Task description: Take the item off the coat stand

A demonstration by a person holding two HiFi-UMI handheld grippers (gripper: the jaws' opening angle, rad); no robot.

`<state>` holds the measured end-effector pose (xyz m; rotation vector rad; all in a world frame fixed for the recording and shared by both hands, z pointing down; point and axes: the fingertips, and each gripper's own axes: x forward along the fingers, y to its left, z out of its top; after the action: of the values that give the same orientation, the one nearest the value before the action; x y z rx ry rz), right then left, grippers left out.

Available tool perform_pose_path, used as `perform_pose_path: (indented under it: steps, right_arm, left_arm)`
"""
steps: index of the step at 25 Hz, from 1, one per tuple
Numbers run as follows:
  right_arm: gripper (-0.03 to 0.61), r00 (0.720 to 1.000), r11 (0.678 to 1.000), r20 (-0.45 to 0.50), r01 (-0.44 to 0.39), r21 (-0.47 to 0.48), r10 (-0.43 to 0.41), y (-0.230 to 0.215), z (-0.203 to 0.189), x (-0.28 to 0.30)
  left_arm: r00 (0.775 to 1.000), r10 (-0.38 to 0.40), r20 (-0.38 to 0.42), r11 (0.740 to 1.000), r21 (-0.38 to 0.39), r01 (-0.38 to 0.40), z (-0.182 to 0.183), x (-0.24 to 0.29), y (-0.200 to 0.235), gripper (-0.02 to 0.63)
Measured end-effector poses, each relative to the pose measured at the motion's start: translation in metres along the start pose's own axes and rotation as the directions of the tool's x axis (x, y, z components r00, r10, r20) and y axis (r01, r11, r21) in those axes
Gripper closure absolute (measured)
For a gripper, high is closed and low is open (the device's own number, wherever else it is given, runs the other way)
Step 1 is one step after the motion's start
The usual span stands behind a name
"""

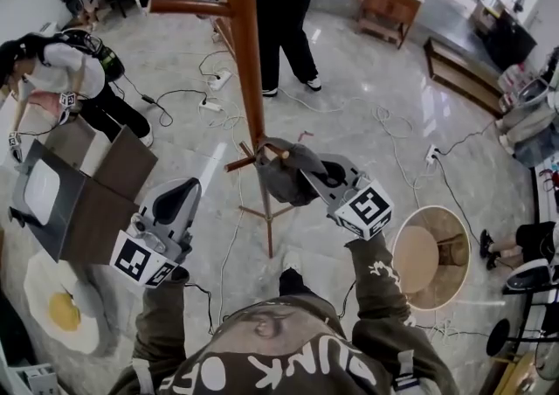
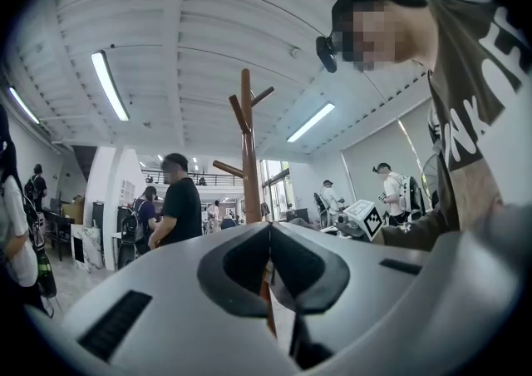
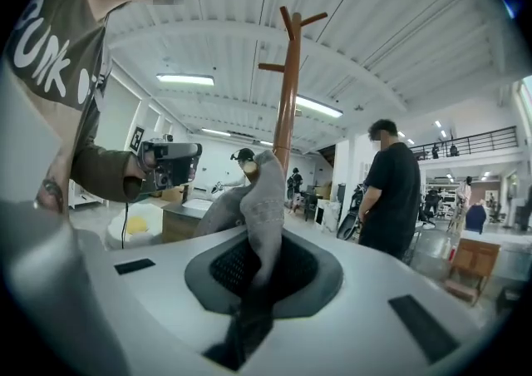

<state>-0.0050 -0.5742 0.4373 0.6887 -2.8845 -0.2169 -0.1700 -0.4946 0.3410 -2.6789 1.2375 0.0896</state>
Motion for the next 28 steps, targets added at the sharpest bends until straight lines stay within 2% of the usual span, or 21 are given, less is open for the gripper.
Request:
perform_pose_path:
  steps: [8,14,28]
  right_arm:
    - [0.548,0.997,0.997,0.036,0.064,-0.036,-0.062,0.029,0.033,-0.028]
    - [0.548,0.994,0.991,0.051,0.103,-0.08,-0.1,0.082,0.051,-0.061]
    - [0.548,0.979,0.978,0.039,0.203,-0.055,-0.201,0.184,0.074,-0.117]
  left_arm:
    - [1.0,-0.01,0.028,1.0,0.003,0.01,0.013,-0.043,-0.016,0.609]
    - [0.998,-0.03,0.055,1.0,0.01,0.03,0.021,-0.092,-0.052,0.609]
    - [0.99,-0.112,0.085,0.994,-0.006,0.112,0.049,-0.168,-0.105,0.609]
